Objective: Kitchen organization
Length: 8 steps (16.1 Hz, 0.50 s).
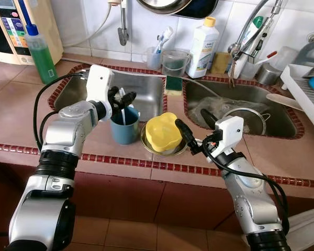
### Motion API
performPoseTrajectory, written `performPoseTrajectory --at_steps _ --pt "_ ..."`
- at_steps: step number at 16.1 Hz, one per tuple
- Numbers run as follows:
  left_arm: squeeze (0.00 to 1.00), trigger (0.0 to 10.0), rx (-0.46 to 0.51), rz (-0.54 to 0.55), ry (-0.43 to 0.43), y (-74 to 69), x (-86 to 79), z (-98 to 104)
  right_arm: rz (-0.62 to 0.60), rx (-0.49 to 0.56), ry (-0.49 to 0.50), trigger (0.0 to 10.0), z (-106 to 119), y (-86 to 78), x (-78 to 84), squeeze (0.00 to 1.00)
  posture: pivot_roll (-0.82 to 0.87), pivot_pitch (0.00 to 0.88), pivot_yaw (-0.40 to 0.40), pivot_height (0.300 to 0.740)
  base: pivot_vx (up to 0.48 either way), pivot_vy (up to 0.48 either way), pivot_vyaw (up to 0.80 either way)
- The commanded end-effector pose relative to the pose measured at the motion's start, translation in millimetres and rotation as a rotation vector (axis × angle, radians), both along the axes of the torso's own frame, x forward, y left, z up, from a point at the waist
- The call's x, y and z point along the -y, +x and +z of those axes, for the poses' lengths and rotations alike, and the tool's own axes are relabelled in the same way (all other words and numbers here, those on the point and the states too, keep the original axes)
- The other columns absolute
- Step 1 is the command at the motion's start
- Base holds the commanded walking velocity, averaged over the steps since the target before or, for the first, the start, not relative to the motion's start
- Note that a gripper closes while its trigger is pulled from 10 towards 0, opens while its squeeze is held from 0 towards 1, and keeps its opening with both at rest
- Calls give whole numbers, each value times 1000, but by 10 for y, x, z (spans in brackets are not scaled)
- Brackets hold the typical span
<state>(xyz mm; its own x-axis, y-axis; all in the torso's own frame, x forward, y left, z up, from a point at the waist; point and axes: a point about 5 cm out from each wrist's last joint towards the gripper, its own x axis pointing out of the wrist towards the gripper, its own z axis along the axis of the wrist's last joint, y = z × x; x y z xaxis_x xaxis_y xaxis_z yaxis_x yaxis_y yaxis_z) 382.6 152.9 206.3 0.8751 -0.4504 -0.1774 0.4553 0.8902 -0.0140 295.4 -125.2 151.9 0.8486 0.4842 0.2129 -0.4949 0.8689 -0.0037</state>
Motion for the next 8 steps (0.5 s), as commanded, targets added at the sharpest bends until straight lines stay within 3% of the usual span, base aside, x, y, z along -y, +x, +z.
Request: performPoseTrajectory --at_steps 1,8 --pt "0 10000 -10 -20 29 21 40 31 1 15 -5 10000 47 -15 -6 0 -26 0 -21 740 0 0 0" --pt "0 10000 -52 -6 37 52 37 -32 -1 12 1 10000 38 -20 -30 0 -27 0 -15 740 0 0 0"
